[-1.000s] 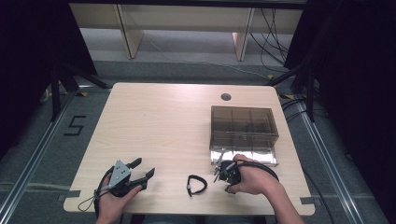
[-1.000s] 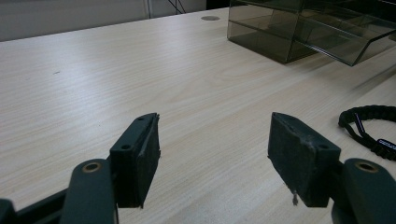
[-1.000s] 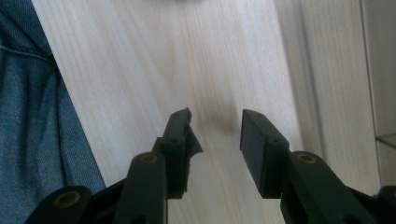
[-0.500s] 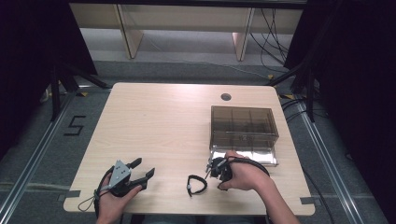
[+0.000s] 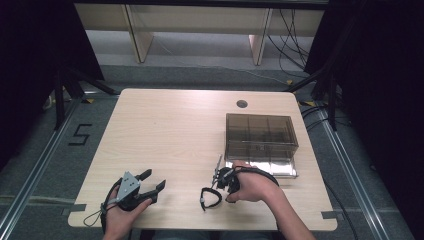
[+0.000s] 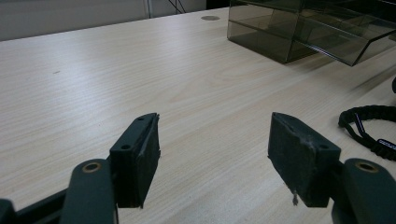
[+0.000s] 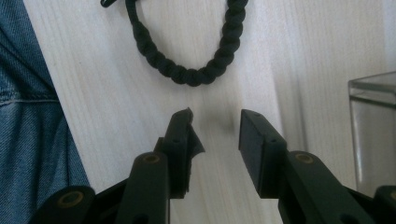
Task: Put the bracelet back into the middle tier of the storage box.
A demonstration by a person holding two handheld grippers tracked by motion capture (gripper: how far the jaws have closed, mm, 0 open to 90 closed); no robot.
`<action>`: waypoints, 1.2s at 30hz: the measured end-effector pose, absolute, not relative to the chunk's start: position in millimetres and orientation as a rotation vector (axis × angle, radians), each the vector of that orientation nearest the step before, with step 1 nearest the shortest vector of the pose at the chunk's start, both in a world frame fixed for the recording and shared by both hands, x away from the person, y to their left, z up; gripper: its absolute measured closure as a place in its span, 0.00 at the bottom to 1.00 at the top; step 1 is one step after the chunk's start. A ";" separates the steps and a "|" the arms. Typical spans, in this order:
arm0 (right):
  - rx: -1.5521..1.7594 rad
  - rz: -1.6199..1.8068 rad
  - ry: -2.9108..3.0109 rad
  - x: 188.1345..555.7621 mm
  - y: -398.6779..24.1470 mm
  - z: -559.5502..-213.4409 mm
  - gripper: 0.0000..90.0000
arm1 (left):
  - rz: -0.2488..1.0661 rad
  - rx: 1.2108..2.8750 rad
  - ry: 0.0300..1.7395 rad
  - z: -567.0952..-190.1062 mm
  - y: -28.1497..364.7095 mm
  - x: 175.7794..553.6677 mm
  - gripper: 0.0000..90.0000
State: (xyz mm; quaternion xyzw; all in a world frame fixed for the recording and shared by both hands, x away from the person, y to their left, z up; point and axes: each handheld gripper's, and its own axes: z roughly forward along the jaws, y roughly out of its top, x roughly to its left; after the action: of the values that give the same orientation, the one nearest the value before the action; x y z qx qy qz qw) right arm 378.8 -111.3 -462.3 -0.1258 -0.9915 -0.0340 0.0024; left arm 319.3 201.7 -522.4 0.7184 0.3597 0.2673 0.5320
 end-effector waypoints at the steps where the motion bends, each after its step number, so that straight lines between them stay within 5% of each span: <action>1: -0.424 -0.105 -3.101 378.2 -110.2 -461.5 0.72 | 0.644 1.717 0.842 -522.3 202.1 320.2 0.37; 36: -0.439 -0.120 -3.067 399.7 -77.5 -467.8 0.76 | 0.632 1.708 0.852 -522.5 202.0 319.7 0.37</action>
State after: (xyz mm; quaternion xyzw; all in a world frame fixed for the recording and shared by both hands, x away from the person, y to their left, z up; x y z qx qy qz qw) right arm 399.7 -77.5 -467.8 -0.1417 -0.9889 -0.0386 0.0205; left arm 319.7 202.0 -522.5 0.7174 0.3576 0.2654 0.5358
